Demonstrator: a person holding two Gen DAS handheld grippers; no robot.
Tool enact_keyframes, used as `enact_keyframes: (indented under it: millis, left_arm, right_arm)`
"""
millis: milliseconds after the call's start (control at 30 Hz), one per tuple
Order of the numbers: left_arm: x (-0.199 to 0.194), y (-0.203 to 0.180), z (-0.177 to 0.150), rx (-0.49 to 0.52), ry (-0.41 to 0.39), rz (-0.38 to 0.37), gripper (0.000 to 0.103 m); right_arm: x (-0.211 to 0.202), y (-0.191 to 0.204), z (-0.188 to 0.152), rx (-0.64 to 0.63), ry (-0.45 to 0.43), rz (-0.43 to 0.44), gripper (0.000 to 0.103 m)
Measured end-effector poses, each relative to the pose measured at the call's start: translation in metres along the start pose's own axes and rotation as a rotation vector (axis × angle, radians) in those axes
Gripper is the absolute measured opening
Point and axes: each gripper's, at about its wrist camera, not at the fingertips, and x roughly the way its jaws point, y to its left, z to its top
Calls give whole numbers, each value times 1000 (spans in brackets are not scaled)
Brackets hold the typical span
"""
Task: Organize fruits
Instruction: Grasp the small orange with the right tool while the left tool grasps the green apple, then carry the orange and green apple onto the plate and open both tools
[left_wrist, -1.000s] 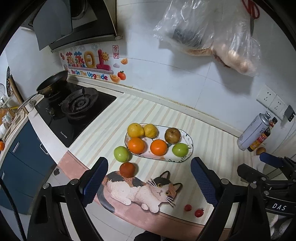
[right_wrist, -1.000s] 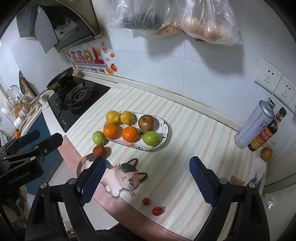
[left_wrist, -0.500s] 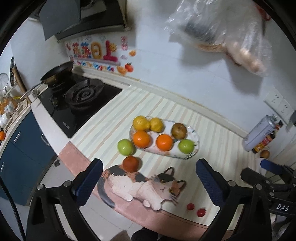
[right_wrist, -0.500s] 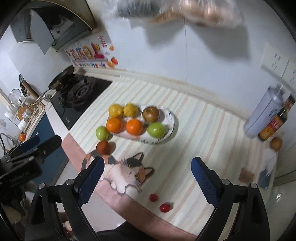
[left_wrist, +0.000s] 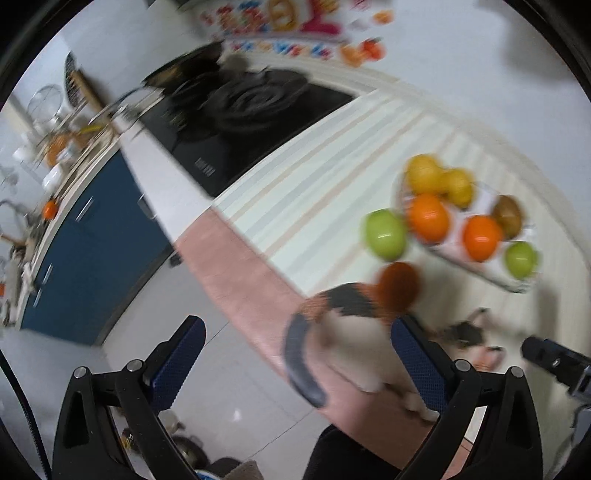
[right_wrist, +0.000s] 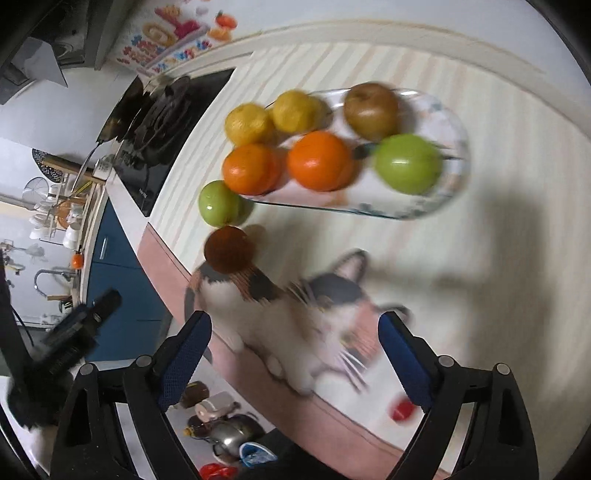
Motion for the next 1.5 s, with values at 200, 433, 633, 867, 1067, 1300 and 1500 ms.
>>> enact_keyframes:
  millis: [200, 433, 633, 867, 1067, 1300, 1500]
  left_arm:
    - [55, 31, 8, -61, 82, 94, 103]
    - [85, 48, 25, -114, 140, 54, 103]
    - [90, 24, 57, -110, 147, -106, 103]
    - [108, -43, 96, 19, 184, -313, 101]
    - [128, -66, 104, 53, 213, -391, 74]
    - [127, -54, 91, 34, 200, -442, 55]
    - [130, -38, 84, -6, 223, -497, 60]
  right_arm:
    - [80, 46, 36, -29, 73, 51, 85]
    - [162, 83, 60, -45, 161, 24, 59]
    - [150, 83, 52, -103, 142, -44, 59]
    - [104, 41, 39, -56, 109, -80, 59]
    - [92, 10, 33, 8, 97, -92, 59]
    - [81, 4, 31, 13, 85, -92, 59]
    - [77, 1, 28, -3, 94, -106, 59]
